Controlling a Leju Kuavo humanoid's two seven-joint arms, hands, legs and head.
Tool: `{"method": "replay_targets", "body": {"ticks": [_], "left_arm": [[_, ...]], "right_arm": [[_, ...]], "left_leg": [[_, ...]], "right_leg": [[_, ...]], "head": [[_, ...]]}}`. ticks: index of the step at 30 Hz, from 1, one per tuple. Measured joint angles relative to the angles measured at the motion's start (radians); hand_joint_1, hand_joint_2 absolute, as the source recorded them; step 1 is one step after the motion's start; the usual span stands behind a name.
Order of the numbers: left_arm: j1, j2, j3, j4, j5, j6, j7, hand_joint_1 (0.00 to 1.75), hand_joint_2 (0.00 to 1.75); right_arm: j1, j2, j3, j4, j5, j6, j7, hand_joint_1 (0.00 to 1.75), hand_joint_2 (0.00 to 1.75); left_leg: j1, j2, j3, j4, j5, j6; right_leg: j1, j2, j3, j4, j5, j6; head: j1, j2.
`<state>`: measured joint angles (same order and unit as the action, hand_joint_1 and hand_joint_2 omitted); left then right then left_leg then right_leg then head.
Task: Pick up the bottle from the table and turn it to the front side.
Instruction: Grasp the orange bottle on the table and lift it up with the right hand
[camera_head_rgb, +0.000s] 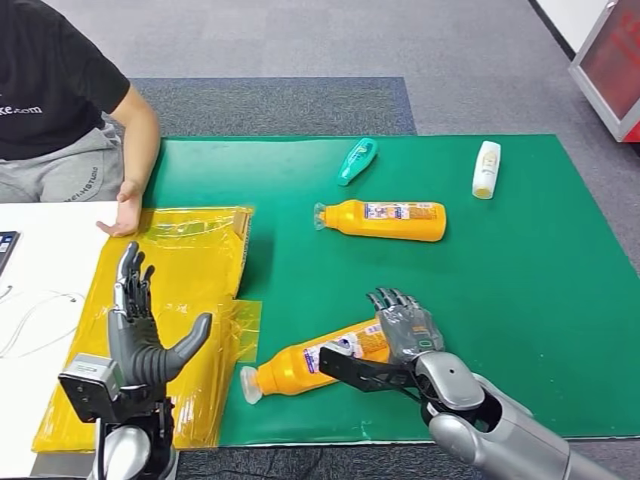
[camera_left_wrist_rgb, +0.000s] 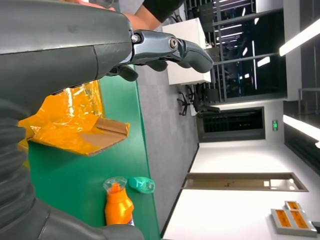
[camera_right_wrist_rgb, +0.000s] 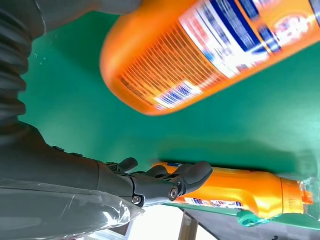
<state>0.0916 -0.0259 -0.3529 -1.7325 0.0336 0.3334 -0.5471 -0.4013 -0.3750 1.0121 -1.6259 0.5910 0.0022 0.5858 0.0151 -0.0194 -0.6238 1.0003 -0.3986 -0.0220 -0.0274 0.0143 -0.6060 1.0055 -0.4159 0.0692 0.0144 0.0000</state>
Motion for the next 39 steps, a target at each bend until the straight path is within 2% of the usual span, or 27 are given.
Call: {"method": "replay_targets", "body": {"ticks": [6, 22, 33, 39], "left_arm": [[-0.003, 0.000, 0.000, 0.006, 0.005, 0.002, 0.000, 0.00, 1.75], [-0.008, 0.002, -0.003, 0.019, 0.014, 0.013, 0.003, 0.00, 1.75], [0.005, 0.005, -0.002, 0.019, 0.017, 0.029, -0.006, 0.00, 1.75], [0.012, 0.008, -0.001, 0.019, 0.017, 0.033, -0.007, 0.00, 1.75]], "right_arm": [[-0.001, -0.012, 0.000, -0.006, 0.001, -0.001, 0.000, 0.00, 1.75], [-0.069, 0.005, 0.060, 0.020, -0.023, 0.041, 0.000, 0.00, 1.75], [-0.086, 0.010, 0.083, 0.050, -0.161, 0.160, 0.000, 0.00, 1.75], [-0.088, 0.010, 0.083, 0.059, -0.173, 0.169, 0.000, 0.00, 1.75]], "left_leg": [[0.000, 0.000, -0.001, 0.000, 0.000, 0.000], [0.000, 0.000, -0.001, 0.000, 0.000, 0.000], [0.000, 0.000, -0.001, 0.000, 0.000, 0.000], [0.000, 0.000, -0.001, 0.000, 0.000, 0.000]], "right_leg": [[0.000, 0.000, 0.000, 0.000, 0.000, 0.000], [0.000, 0.000, 0.000, 0.000, 0.000, 0.000], [0.000, 0.000, 0.000, 0.000, 0.000, 0.000], [0.000, 0.000, 0.000, 0.000, 0.000, 0.000]], "head": [[0.000, 0.000], [0.000, 0.000], [0.000, 0.000], [0.000, 0.000]]}}
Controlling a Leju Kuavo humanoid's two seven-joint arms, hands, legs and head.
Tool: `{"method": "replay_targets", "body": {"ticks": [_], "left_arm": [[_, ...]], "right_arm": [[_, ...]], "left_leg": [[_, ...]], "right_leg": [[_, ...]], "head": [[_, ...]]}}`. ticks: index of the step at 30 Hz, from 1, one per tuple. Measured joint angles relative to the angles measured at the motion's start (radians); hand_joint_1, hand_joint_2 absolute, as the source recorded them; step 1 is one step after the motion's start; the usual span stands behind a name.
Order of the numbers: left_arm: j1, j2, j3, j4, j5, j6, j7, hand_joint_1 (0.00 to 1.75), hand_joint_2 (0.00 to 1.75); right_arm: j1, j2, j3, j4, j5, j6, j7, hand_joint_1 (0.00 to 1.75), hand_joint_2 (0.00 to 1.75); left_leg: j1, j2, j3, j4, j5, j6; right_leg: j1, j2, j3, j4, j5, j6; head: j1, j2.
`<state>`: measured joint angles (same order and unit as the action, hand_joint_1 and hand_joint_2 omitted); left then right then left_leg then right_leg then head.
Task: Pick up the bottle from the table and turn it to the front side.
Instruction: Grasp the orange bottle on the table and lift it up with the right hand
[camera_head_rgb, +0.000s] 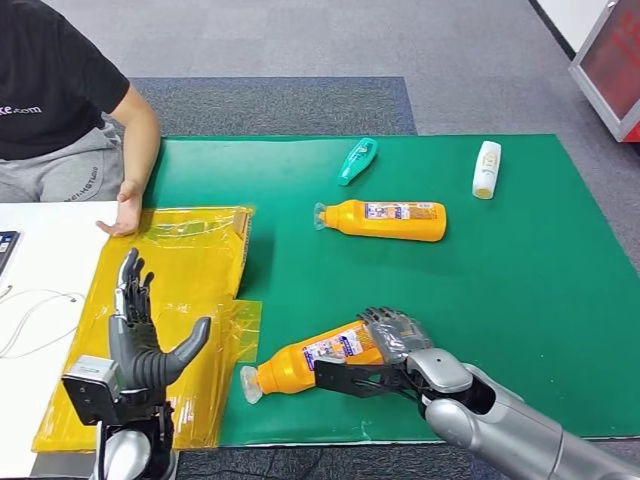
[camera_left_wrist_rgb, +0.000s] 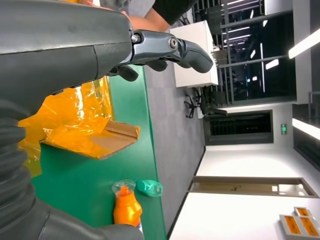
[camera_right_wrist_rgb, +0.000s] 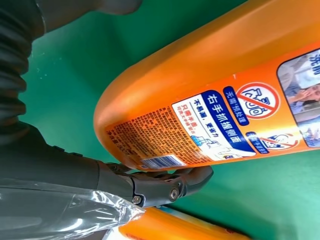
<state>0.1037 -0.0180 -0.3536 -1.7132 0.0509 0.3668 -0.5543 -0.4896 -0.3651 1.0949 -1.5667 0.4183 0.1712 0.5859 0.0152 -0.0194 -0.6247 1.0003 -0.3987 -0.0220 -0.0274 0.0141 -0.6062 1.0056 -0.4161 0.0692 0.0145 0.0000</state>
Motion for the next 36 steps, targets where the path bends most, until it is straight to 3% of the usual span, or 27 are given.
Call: {"method": "replay_targets", "body": {"ticks": [17, 29, 36], "left_arm": [[0.002, 0.000, 0.000, 0.005, 0.003, 0.000, -0.001, 0.00, 1.75], [0.004, 0.000, 0.000, 0.007, 0.015, 0.019, -0.001, 0.00, 1.75], [0.004, 0.000, 0.001, 0.008, 0.020, 0.024, -0.005, 0.00, 1.75]], "right_arm": [[-0.016, 0.065, 0.019, 0.029, 0.006, -0.034, 0.000, 0.00, 1.75], [-0.011, 0.156, 0.010, 0.032, -0.042, -0.049, 0.000, 0.00, 1.75], [-0.010, 0.172, 0.006, 0.039, -0.039, -0.047, 0.000, 0.00, 1.75]], "left_leg": [[0.000, 0.000, 0.000, 0.000, 0.000, 0.000], [0.000, 0.000, 0.000, 0.000, 0.000, 0.000], [0.000, 0.000, 0.000, 0.000, 0.000, 0.000]], "right_leg": [[0.000, 0.000, 0.000, 0.000, 0.000, 0.000], [0.000, 0.000, -0.001, 0.000, 0.000, 0.000], [0.000, 0.000, -0.001, 0.000, 0.000, 0.000]], "head": [[0.000, 0.000], [0.000, 0.000], [0.000, 0.000]]}}
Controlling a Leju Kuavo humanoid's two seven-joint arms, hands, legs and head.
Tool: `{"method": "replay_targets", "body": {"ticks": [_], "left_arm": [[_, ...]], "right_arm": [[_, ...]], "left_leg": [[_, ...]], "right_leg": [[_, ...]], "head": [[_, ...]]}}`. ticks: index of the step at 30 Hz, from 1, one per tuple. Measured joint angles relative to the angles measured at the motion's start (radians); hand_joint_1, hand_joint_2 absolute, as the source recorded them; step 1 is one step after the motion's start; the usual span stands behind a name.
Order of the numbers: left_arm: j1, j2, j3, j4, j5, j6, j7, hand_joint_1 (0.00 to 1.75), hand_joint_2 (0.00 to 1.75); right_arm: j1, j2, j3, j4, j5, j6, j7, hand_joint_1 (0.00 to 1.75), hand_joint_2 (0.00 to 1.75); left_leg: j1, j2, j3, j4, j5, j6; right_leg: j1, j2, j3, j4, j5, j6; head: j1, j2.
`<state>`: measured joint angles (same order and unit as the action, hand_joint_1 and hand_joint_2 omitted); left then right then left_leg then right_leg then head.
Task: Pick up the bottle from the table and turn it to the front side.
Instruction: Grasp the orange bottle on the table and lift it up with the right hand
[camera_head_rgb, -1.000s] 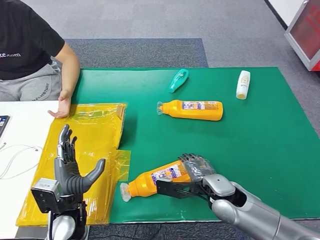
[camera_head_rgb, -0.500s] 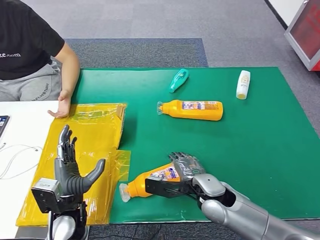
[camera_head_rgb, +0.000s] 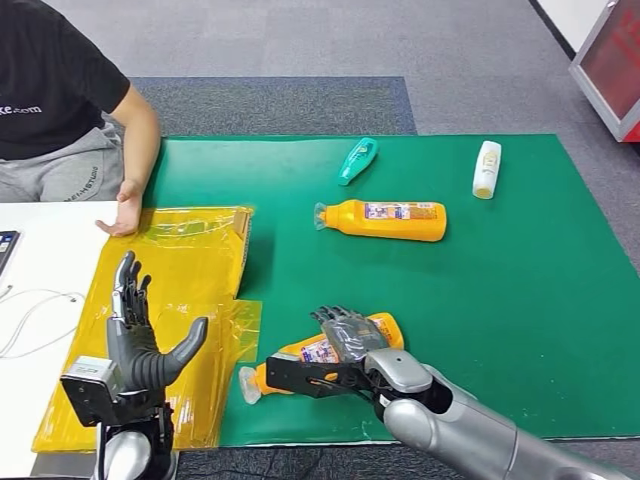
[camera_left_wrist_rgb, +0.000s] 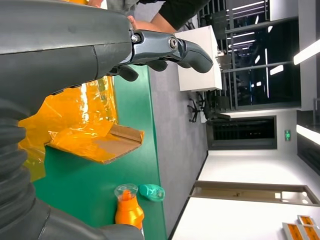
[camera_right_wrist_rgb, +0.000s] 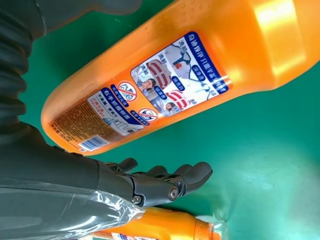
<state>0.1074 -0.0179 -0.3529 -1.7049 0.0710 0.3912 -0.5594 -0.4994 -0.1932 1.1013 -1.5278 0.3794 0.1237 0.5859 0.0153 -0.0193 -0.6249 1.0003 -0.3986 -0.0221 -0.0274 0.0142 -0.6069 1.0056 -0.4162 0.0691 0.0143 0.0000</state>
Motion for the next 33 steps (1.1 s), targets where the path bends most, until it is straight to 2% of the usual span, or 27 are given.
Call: {"method": "replay_targets", "body": {"ticks": [7, 15, 33], "left_arm": [[-0.001, 0.000, 0.000, 0.006, 0.003, 0.010, -0.011, 0.00, 1.75], [-0.001, 0.000, 0.006, 0.010, -0.011, 0.016, -0.026, 0.00, 1.75], [0.007, 0.000, 0.032, 0.010, -0.019, 0.007, -0.026, 0.00, 1.75]], "right_arm": [[-0.005, 0.001, 0.005, 0.019, 0.051, -0.013, 0.000, 0.00, 1.75], [-0.080, -0.019, 0.056, 0.057, 0.253, -0.127, 0.000, 0.00, 1.75], [-0.095, -0.040, 0.123, 0.116, 0.217, -0.114, 0.000, 0.00, 1.75]], "left_leg": [[0.000, 0.000, 0.000, 0.000, 0.000, 0.000], [0.000, 0.000, 0.000, 0.000, 0.000, 0.000], [0.000, 0.000, 0.000, 0.000, 0.000, 0.000]], "right_leg": [[0.000, 0.000, 0.000, 0.000, 0.000, 0.000], [0.000, 0.000, 0.000, 0.000, 0.000, 0.000], [0.000, 0.000, 0.000, 0.000, 0.000, 0.000]], "head": [[0.000, 0.000], [0.000, 0.000], [0.000, 0.000]]}}
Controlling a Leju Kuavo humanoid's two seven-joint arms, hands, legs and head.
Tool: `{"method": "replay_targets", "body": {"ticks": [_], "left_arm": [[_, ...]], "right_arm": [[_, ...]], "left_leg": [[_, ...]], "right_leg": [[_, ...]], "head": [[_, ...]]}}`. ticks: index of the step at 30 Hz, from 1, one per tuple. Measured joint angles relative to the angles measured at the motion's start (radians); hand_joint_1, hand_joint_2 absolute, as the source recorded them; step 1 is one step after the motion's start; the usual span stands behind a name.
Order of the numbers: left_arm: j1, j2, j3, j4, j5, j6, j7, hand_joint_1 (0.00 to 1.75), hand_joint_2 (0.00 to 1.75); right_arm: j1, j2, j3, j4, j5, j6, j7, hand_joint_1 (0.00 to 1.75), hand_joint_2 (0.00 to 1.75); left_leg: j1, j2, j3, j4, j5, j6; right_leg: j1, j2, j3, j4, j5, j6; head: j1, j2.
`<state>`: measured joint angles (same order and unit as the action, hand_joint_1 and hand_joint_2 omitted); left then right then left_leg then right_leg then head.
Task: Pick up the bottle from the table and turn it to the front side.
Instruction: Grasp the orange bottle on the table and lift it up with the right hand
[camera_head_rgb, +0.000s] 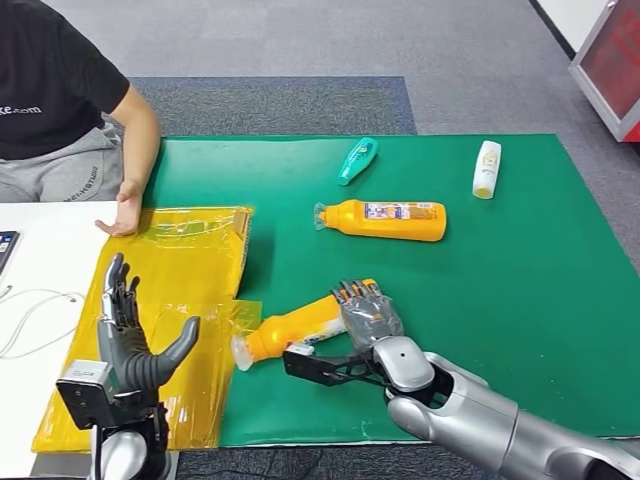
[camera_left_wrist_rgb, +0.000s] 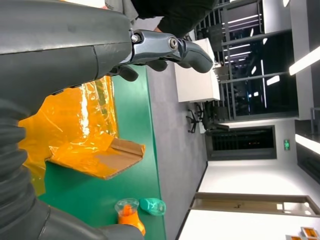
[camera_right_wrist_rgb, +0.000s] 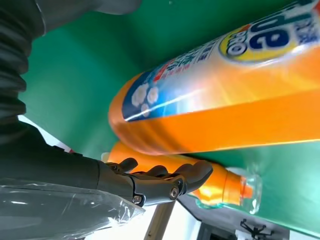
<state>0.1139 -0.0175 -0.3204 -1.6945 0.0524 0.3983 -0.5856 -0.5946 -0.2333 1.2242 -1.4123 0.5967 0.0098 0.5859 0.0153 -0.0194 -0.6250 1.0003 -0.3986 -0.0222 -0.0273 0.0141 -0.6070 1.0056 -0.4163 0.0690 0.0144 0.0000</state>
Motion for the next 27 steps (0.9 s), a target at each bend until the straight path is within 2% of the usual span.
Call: {"method": "replay_targets", "body": {"ticks": [27], "left_arm": [[0.010, 0.000, 0.016, 0.000, -0.009, 0.002, 0.000, 0.00, 1.75]], "right_arm": [[0.020, -0.009, 0.003, 0.007, -0.002, -0.018, 0.000, 0.00, 1.75]], "left_leg": [[0.000, 0.000, 0.000, 0.000, 0.000, 0.000]], "right_leg": [[0.000, 0.000, 0.000, 0.000, 0.000, 0.000]], "head": [[0.000, 0.000]]}}
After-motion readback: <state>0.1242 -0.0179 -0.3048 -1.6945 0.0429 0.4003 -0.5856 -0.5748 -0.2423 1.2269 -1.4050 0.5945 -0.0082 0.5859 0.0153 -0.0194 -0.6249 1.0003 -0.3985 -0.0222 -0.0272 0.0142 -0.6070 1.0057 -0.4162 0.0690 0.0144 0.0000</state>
